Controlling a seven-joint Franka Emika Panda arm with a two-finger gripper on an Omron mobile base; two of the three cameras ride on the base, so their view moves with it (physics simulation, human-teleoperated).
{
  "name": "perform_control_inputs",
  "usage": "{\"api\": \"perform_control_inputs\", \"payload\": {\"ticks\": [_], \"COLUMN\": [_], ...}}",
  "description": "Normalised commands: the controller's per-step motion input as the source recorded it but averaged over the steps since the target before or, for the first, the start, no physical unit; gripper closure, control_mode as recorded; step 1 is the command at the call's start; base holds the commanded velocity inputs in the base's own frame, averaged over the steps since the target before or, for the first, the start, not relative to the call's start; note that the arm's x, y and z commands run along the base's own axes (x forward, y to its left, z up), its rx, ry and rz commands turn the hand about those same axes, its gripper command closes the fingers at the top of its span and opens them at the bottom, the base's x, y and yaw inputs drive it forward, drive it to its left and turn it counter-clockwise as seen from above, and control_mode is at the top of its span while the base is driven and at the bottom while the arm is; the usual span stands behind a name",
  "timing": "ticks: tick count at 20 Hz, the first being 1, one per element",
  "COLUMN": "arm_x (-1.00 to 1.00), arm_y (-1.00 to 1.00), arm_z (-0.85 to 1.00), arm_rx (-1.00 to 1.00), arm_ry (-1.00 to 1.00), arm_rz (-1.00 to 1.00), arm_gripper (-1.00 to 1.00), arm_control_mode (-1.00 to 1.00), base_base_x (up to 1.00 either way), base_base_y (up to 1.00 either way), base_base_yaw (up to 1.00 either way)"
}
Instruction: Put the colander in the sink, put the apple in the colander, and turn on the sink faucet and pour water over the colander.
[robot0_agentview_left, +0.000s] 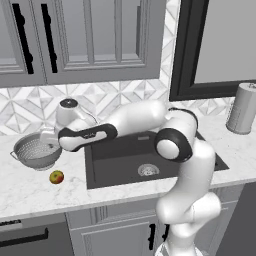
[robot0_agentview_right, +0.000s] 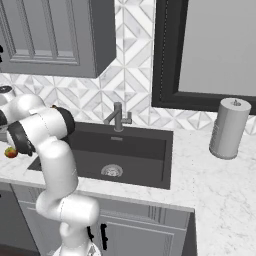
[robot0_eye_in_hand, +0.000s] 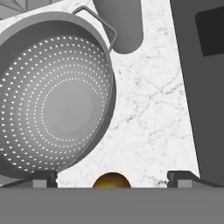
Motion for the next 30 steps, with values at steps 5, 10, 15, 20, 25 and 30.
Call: {"api": "perform_control_inputs", "payload": {"ticks": [5,10,15,20,25,30], "arm_x": [0.21,0.20,0.24,0.30,0.19,0.06], "arm_y": [0.16,0.12,0.12,0.18,0.16,0.11], "arm_z": [-0.19,-0.20,-0.21,-0.19,-0.24,-0.27], "arm_rx": [-0.04,-0.03,-0.03,-0.02,-0.04,-0.05], "arm_ry": [0.00,0.01,0.06,0.04,0.06,0.06], "arm_rz": [-0.02,-0.02,-0.02,-0.03,-0.02,-0.03], "arm_gripper": [-1.00,-1.00,-1.00,-1.00,1.00,1.00], "arm_control_mode": [-1.00,-1.00,-1.00,-1.00,-1.00,-1.00], "base_base_x": [0.00,0.00,0.00,0.00,0.00,0.00], "base_base_y": [0.00,0.00,0.00,0.00,0.00,0.00], "base_base_yaw": [0.00,0.00,0.00,0.00,0.00,0.00]}}
